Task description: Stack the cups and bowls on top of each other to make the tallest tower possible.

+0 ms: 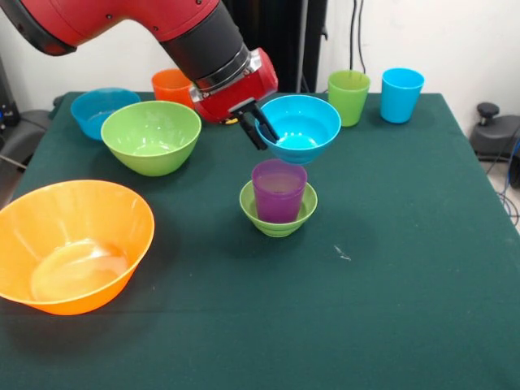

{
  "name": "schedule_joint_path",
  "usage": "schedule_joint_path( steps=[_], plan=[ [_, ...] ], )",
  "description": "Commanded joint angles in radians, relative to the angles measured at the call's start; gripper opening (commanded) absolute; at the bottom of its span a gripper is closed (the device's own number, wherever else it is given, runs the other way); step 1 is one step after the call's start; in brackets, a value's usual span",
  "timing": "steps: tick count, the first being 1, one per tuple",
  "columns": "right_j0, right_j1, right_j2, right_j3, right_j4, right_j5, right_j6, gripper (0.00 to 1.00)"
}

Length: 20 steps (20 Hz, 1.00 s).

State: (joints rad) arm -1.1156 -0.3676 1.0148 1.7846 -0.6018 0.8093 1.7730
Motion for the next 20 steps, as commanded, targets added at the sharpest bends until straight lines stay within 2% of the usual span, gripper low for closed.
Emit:
schedule_joint_path(
  steps=[1, 10, 20],
  plan=[
    [0.036, 0.016, -0.002, -0.033, -0.049, 0.035, -0.260, 0.00],
    [0.021, -0.007, 0.005, -0.049, -0.033, 0.075, -0.281, 0.00],
    [0.023, -0.021, 0.003, -0.064, -0.052, 0.046, -0.268, 0.00]
  ],
)
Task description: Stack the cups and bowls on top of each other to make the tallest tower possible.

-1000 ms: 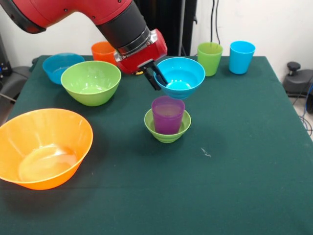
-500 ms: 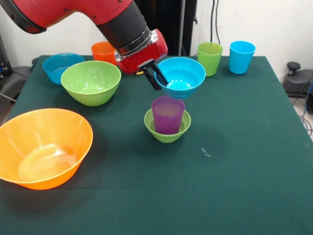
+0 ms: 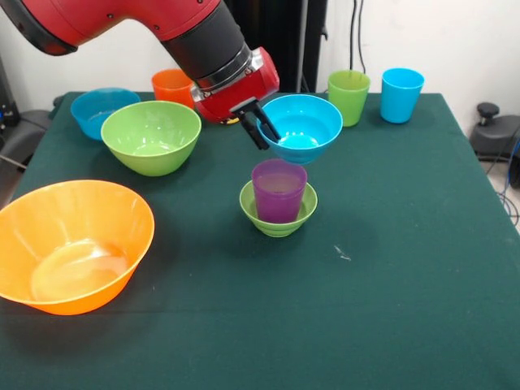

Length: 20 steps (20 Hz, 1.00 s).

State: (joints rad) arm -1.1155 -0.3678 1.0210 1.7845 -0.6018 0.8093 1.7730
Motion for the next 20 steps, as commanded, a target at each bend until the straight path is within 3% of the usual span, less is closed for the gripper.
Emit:
schedule_joint_path(
  steps=[1, 8, 20],
  plan=[
    [0.024, -0.021, -0.003, -0.065, -0.051, 0.047, -0.267, 0.00],
    [0.019, -0.042, -0.004, -0.076, -0.044, 0.071, -0.272, 0.00],
    [0.017, -0.059, -0.017, -0.095, -0.086, 0.018, -0.266, 0.00]
  ],
)
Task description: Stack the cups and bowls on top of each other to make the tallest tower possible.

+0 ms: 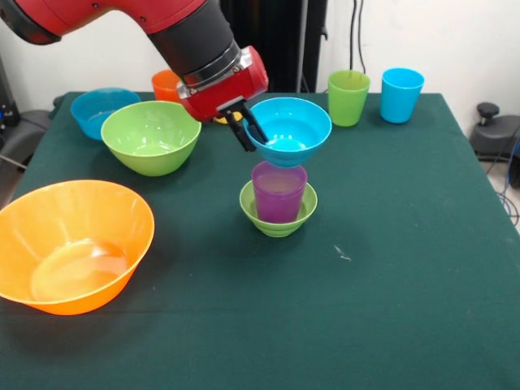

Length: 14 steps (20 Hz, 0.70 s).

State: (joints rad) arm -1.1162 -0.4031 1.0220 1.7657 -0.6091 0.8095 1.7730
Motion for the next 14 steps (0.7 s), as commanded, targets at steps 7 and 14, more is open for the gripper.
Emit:
schedule_joint_path(
  steps=[7, 14],
  plan=[
    [0.023, -0.006, -0.040, -0.083, -0.116, -0.029, -0.246, 0.00],
    [0.050, 0.038, -0.062, -0.091, -0.165, -0.103, -0.195, 0.00]
  ],
)
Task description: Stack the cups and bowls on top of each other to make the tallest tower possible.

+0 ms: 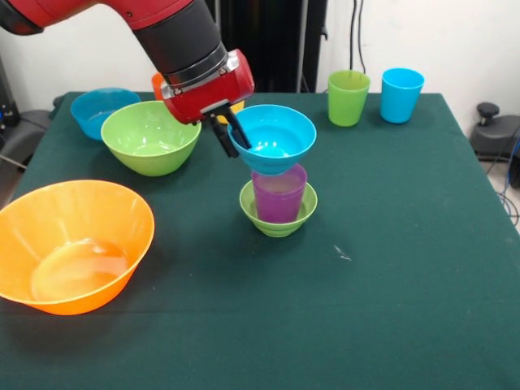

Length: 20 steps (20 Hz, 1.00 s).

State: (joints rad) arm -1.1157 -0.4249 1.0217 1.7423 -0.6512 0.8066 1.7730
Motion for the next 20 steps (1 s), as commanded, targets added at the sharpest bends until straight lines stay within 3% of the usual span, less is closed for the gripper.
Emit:
schedule_joint_path(
  steps=[1, 10, 20],
  plan=[
    [0.052, 0.068, -0.068, -0.065, -0.134, -0.115, -0.188, 0.00],
    [0.063, 0.084, -0.076, -0.066, -0.152, -0.145, -0.179, 0.00],
    [0.063, 0.079, -0.071, -0.056, -0.113, -0.076, -0.204, 0.00]
  ],
)
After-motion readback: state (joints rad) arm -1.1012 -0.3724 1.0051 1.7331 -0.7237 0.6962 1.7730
